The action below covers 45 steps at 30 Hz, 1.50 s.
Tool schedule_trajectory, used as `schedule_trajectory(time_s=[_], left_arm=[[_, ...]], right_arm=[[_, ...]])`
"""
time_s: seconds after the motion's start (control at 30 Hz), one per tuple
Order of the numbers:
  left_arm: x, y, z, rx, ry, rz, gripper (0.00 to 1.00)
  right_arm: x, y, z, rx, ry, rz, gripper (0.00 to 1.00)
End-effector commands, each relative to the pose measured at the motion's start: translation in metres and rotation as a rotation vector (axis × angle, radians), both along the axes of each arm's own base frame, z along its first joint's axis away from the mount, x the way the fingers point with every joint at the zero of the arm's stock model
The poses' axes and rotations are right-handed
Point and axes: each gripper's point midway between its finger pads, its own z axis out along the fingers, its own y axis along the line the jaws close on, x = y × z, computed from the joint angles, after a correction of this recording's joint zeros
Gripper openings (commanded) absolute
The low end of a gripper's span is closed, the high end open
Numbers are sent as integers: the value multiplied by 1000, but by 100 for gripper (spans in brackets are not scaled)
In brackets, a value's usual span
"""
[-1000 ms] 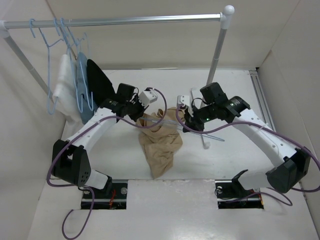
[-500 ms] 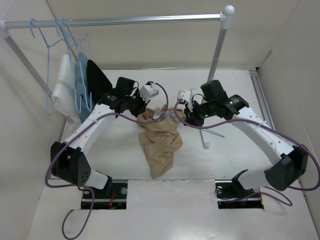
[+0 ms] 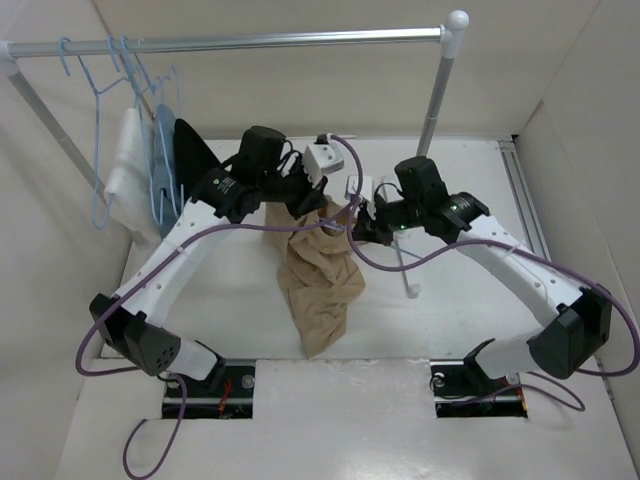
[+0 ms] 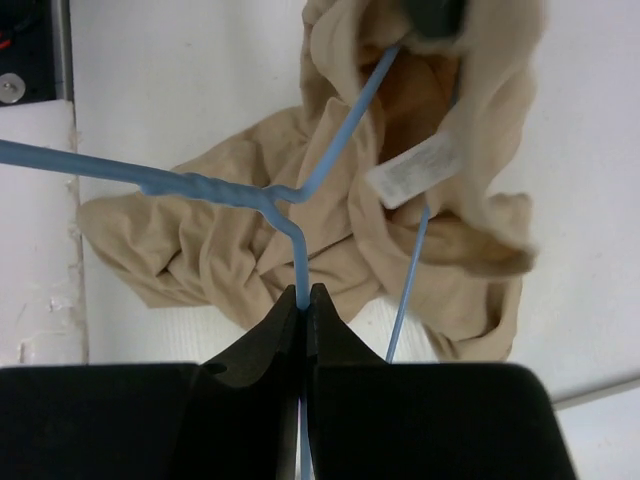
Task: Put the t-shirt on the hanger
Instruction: Place tshirt on hanger
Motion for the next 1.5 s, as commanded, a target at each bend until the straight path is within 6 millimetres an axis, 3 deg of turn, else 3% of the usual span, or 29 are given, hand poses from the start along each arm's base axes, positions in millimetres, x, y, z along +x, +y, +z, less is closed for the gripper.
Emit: schedule_trajectory(time_s=[0.0, 0.13, 0.2, 0.23, 0.33, 0.37, 0.5, 0.57, 0.67, 0.7, 0.73, 0.8, 0.83, 0.9, 0.93, 0.97, 1.1, 1.23, 1.27, 1.4, 1.47], left_arm=[[-34, -16, -9, 15, 52, -104, 0], [-27, -16, -14, 40, 38, -75, 0], [-16, -11, -27, 88, 1, -50, 2], [-11, -4, -42, 135, -5, -21, 9], [-7, 1, -55, 161, -16, 0, 21], [-7, 1, -58, 162, -15, 0, 31], [-3, 5, -66, 187, -17, 26, 54], [1, 8, -66, 206, -40, 31, 60], [7, 31, -71, 253, -54, 55, 64], [10, 39, -64, 251, -79, 66, 66], [15, 58, -73, 284, -84, 77, 66], [15, 78, -75, 306, -132, 54, 67], [13, 86, -82, 329, -149, 31, 68], [0, 96, -118, 412, -198, -70, 71], [-2, 94, -113, 401, -227, -94, 74], [-10, 92, -128, 400, -218, -127, 77], [2, 69, -114, 279, -341, -155, 89], [11, 53, -122, 254, -319, -186, 94], [14, 52, -130, 261, -300, -190, 100], [14, 49, -147, 298, -309, -217, 100], [6, 48, -158, 311, -301, -262, 95]], right_arm=[[11, 16, 33, 132, -143, 56, 0], [7, 17, 8, 99, -113, 104, 0], [2, 14, -9, 82, -97, 108, 0], [-3, 10, -17, 77, -88, 108, 0], [-4, 11, -23, 97, -122, 120, 0], [-7, 13, -22, 106, -135, 129, 0], [-8, 15, -30, 126, -146, 144, 0], [-9, 17, -36, 127, -148, 170, 0], [-11, 17, -50, 124, -107, 191, 0], [-8, 15, -53, 124, -97, 186, 0], [-8, 13, -55, 126, -85, 184, 0], [-6, 13, -65, 114, -62, 183, 0], [-6, 13, -65, 114, -62, 183, 0], [-5, 14, -63, 118, -78, 188, 0], [-3, 14, -64, 111, -82, 180, 0], [-3, 14, -64, 111, -82, 180, 0], [-3, 12, -54, 119, -110, 174, 0], [-4, 12, -48, 116, -137, 165, 0], [-4, 12, -48, 116, -137, 165, 0], [-7, 15, -39, 121, -166, 171, 0], [-7, 16, -34, 131, -175, 167, 0]])
